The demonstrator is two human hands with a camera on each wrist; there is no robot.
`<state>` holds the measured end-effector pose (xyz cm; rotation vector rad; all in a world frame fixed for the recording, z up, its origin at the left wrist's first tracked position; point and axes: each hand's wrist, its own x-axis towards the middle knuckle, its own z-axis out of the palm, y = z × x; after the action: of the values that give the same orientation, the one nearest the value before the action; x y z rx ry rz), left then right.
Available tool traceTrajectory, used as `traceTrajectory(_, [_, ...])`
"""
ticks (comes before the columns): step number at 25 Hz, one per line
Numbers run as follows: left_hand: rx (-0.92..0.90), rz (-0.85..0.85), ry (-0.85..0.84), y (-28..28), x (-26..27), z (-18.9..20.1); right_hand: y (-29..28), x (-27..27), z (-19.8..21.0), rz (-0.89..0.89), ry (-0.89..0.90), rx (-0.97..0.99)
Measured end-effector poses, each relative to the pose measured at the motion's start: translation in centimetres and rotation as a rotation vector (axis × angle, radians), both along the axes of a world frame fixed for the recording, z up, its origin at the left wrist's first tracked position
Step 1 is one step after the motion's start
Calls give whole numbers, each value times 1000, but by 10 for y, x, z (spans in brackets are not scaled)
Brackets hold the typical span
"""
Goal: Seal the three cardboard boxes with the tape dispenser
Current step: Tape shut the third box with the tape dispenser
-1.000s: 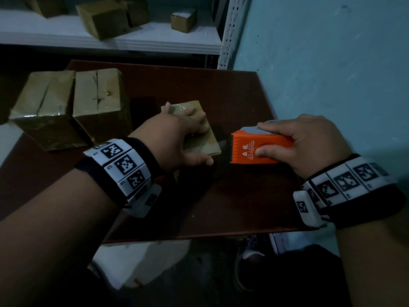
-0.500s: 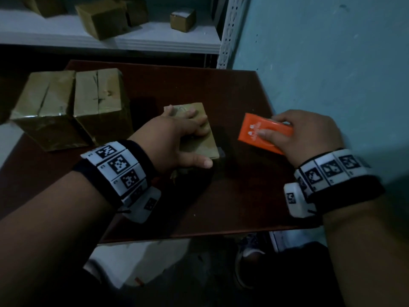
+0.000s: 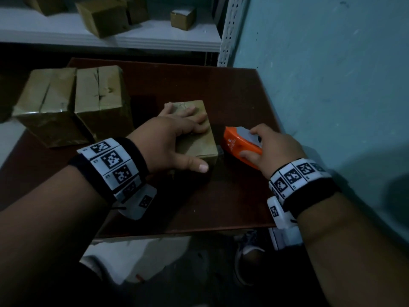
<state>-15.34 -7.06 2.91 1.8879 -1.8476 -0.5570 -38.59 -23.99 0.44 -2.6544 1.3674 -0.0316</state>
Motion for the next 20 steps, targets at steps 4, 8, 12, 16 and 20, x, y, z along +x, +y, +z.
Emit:
traceTrajectory(4, [-18, 9, -128, -1, -5, -5, 7, 0, 10, 37, -7, -73])
traceTrajectory(8, [-36, 10, -155, -3, -5, -10, 24, 2, 22, 96, -378, 43])
traceTrajectory(12, [-29, 19, -174, -2, -6, -10, 51, 12, 14, 141, -511, 418])
traceTrajectory(16, [-63, 29, -167, -2, -6, -14, 61, 25, -3, 188, -499, 523])
traceTrajectory(20, [-80, 34, -161, -2, -5, -16, 60, 36, -13, 138, -607, 677])
